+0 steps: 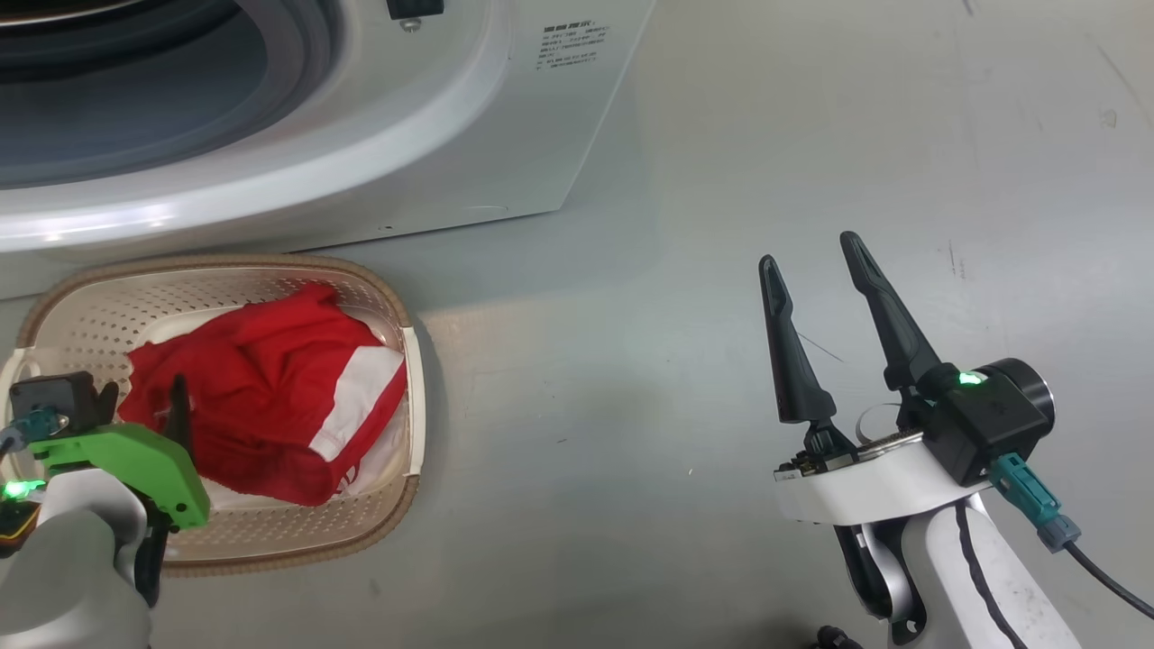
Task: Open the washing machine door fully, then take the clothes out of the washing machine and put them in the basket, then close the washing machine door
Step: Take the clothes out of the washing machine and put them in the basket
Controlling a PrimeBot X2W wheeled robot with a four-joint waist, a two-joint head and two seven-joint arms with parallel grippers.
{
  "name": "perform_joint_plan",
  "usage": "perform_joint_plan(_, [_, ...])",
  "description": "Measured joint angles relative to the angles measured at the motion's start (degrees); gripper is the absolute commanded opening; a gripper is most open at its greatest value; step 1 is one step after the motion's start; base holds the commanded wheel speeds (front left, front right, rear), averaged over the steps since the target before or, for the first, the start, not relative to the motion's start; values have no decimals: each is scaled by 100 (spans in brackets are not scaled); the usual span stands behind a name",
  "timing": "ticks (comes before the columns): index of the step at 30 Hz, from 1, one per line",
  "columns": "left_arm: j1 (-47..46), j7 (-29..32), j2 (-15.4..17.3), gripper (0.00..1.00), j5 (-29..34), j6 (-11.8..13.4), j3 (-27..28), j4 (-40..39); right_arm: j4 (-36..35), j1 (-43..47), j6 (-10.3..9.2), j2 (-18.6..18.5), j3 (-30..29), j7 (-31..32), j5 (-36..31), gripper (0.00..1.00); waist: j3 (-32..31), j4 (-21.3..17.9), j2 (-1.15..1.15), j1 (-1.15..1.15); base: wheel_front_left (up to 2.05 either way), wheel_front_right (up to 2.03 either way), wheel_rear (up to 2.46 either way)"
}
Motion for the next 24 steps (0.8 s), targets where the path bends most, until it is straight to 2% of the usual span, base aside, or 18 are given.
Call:
perform_joint_plan(16, [-26, -383, -146, 100, 18, -13, -62, 294, 354, -97, 4, 23, -97, -73, 96, 100, -570, 144, 0, 0, 0, 0, 0])
perform_joint_plan(24, [-91, -519, -325, 100, 58, -66, -148, -171, 594, -94, 11, 22, -320, -118, 283, 100, -1129, 299, 0, 0, 0, 0, 0])
